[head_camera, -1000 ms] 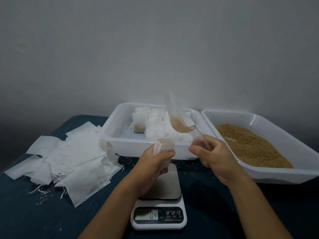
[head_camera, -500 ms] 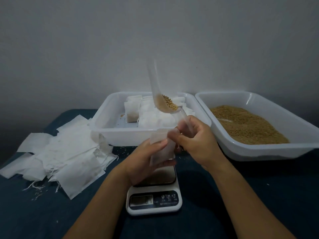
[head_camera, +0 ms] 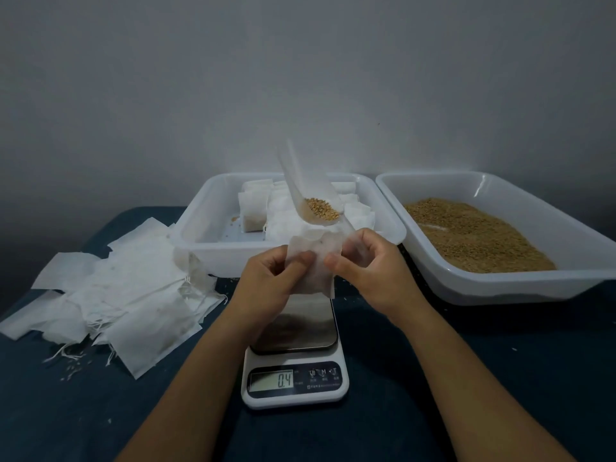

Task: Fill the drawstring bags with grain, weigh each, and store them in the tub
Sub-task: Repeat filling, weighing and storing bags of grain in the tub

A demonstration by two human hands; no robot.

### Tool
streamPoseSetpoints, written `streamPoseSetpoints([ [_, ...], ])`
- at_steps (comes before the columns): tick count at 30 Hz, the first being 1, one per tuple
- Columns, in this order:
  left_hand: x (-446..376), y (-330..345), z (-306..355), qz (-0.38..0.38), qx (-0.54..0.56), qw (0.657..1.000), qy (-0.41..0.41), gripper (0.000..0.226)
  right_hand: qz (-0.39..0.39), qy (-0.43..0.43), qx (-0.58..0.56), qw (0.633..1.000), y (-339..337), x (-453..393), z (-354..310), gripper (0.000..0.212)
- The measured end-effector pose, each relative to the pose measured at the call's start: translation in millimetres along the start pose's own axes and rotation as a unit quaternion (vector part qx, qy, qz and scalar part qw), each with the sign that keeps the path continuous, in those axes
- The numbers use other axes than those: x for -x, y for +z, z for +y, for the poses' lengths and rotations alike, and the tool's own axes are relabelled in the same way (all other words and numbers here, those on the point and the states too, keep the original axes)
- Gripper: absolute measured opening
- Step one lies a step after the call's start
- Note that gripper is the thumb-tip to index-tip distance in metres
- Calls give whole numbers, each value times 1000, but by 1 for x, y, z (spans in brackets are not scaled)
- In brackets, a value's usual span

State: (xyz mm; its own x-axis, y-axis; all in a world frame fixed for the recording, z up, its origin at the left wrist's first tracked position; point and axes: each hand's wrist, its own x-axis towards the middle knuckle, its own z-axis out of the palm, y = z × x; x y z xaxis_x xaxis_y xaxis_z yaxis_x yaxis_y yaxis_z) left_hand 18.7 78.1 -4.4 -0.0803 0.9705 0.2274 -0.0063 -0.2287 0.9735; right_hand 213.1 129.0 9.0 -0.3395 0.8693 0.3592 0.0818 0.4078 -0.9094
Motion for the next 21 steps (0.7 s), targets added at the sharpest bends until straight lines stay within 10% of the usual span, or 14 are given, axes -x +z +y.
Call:
streamPoseSetpoints([
  [21,16,-47,-12,27,-292,956,14,25,17,54,140,989,35,14,20,29],
])
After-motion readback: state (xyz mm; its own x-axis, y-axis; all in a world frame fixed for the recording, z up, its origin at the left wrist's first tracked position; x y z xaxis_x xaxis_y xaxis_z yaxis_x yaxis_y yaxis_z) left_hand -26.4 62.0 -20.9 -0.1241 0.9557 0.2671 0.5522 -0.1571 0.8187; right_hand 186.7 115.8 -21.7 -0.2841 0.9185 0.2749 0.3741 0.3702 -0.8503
